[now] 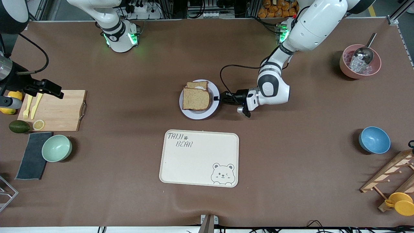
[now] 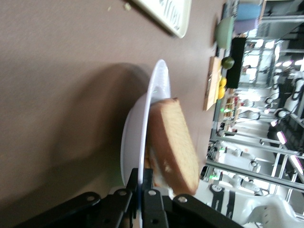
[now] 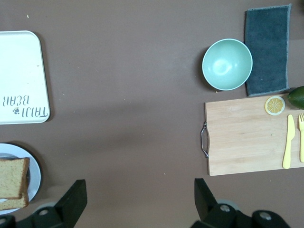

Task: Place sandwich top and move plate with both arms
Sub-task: 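Lift and carry the plate with the left gripper onto the bear tray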

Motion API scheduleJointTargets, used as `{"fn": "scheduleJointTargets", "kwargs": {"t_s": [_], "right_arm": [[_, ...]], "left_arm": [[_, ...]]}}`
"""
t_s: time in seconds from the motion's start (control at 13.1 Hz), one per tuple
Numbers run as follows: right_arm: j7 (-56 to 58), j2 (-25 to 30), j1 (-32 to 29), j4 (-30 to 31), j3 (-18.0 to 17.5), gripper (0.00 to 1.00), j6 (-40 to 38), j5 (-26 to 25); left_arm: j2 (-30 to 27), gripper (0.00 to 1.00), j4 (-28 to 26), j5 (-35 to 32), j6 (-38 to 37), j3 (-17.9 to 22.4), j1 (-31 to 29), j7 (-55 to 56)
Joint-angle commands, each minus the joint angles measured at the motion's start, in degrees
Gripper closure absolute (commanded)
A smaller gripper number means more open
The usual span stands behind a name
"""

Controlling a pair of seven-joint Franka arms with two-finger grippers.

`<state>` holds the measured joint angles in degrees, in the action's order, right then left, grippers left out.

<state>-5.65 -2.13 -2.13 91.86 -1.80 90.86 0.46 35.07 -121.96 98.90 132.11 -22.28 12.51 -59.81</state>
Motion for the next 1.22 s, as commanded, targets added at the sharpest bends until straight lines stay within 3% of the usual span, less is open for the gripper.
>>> {"fn": "scheduleJointTargets", "kwargs": {"t_s": [0.0,0.3,0.53,0.84,1.14], "right_arm": [[0.1,1.1,0.6,0.6,0.7,0.00,-0.2,-0.8],[0.1,1.1,0.6,0.6,0.7,0.00,-0.2,-0.8],[0.0,1.1,0.6,0.6,0.5,0.00,-0.2,-1.0],[0.0,1.1,0.6,0.6,0.6,0.00,-0.1,-0.9],[-0.1,1.0,0.6,0.6,0.4,0.00,0.3,-0.9]], "left_arm": [[-1.1,1.00,-0.6,3.8,-2.5,-1.1,-1.8,-2.7],[-1.2,1.00,-0.6,7.1,-3.4,-3.0,-4.8,-5.7],[-1.1,1.00,0.1,12.3,-3.4,-7.9,-9.9,-7.1],[0.2,1.00,4.3,25.8,-2.7,-8.0,-8.9,-12.1],[3.0,1.00,9.8,29.0,-0.9,-7.1,-9.1,-12.8]]}}
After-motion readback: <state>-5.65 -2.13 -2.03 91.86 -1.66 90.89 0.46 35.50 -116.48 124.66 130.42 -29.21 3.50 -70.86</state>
